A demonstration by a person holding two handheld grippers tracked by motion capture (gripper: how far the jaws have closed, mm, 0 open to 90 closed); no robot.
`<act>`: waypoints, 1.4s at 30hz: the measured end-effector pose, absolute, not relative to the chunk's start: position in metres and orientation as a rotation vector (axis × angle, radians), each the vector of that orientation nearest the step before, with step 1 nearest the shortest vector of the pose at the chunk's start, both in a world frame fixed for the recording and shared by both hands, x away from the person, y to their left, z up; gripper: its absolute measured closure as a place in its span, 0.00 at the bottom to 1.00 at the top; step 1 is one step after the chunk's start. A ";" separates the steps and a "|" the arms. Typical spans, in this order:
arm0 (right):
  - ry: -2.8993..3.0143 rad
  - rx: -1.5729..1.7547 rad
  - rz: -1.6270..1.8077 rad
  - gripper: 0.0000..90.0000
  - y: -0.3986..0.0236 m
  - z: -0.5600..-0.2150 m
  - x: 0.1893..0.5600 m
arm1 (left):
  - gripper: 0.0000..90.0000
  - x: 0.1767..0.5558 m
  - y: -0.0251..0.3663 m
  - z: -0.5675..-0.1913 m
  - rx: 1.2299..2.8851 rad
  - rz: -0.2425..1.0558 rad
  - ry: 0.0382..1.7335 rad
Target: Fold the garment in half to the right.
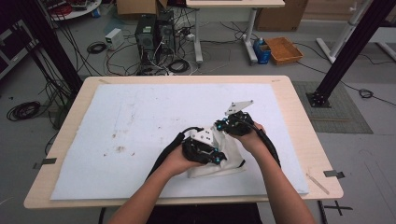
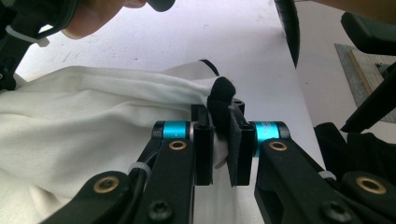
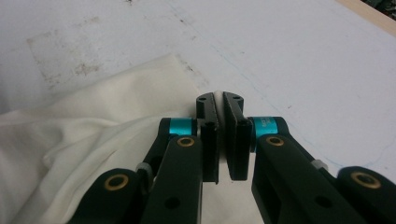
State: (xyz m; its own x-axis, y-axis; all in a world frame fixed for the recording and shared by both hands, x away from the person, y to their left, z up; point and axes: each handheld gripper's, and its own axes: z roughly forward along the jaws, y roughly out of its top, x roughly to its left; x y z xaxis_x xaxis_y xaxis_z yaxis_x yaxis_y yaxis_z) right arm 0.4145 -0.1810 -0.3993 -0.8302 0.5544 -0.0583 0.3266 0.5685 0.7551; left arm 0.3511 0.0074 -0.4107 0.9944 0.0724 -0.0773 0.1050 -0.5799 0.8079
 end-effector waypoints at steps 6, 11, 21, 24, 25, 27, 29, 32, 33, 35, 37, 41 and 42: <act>2.504 0.735 1.112 0.96 -0.188 -0.399 0.413 | 0.92 0.355 -0.007 -0.411 2.203 -0.056 0.125; 2.459 0.763 1.137 0.75 -0.195 -0.397 0.410 | 0.84 0.354 -0.010 -0.415 2.202 0.002 0.142; 2.411 0.754 1.222 0.60 -0.210 -0.387 0.381 | 0.46 0.349 0.024 -0.404 2.133 0.174 0.278; 2.455 0.715 1.189 0.59 -0.206 -0.389 0.370 | 0.43 0.350 0.044 -0.403 2.116 0.228 0.335; 2.468 0.709 1.179 0.59 -0.205 -0.390 0.367 | 0.43 0.350 0.050 -0.403 2.115 0.243 0.347; 2.487 0.693 1.139 0.59 -0.203 -0.393 0.360 | 0.43 0.349 0.064 -0.404 2.096 0.256 0.385; 2.511 0.694 1.102 0.59 -0.202 -0.396 0.353 | 0.42 0.348 0.080 -0.405 2.085 0.280 0.427; 2.538 0.696 1.046 0.61 -0.203 -0.402 0.345 | 0.41 0.347 0.103 -0.408 2.069 0.308 0.489; 2.545 0.694 1.026 0.63 -0.204 -0.405 0.343 | 0.41 0.346 0.111 -0.409 2.059 0.317 0.506; 2.562 0.707 1.001 0.68 -0.207 -0.410 0.339 | 0.40 0.345 0.125 -0.410 2.051 0.333 0.534; 2.580 0.715 0.982 0.72 -0.210 -0.414 0.336 | 0.40 0.344 0.137 -0.413 2.052 0.344 0.559; 2.584 0.761 1.040 0.81 -0.219 -0.421 0.337 | 0.40 0.345 0.157 -0.417 2.030 0.359 0.618; 2.586 0.781 1.055 0.83 -0.220 -0.423 0.338 | 0.40 0.345 0.160 -0.418 2.035 0.366 0.628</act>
